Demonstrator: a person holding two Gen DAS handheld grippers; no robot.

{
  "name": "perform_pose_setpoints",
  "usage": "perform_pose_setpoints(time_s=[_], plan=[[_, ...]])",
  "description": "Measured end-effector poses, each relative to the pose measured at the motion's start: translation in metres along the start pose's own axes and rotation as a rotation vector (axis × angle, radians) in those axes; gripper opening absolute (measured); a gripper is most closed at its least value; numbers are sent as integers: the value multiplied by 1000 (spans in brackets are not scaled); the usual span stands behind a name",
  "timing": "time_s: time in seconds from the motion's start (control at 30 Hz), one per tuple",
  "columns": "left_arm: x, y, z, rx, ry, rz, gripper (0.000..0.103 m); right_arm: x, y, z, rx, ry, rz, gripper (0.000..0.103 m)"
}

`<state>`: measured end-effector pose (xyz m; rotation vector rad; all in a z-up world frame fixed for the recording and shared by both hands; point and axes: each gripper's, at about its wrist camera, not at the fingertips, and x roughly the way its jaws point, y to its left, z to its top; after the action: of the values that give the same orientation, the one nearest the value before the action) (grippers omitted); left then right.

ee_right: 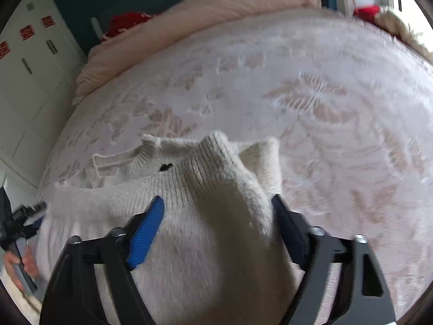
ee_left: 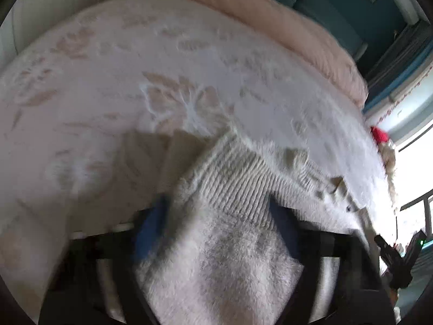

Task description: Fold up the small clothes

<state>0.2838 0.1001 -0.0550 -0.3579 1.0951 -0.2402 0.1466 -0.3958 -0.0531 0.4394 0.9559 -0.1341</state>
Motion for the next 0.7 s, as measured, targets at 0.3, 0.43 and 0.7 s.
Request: perform_pose_setpoints(time_s=[0.3, 0.43, 0.7], plan=[[-59, -32, 51, 68, -138, -29, 8, -79, 11, 54, 15, -235, 57, 7], [-3, -26, 61, 49, -44, 50, 10, -8, -26, 54, 116, -94, -16, 7], [-7, -23, 12, 93, -79, 149, 53, -20, -19, 24, 92, -109, -96, 27]])
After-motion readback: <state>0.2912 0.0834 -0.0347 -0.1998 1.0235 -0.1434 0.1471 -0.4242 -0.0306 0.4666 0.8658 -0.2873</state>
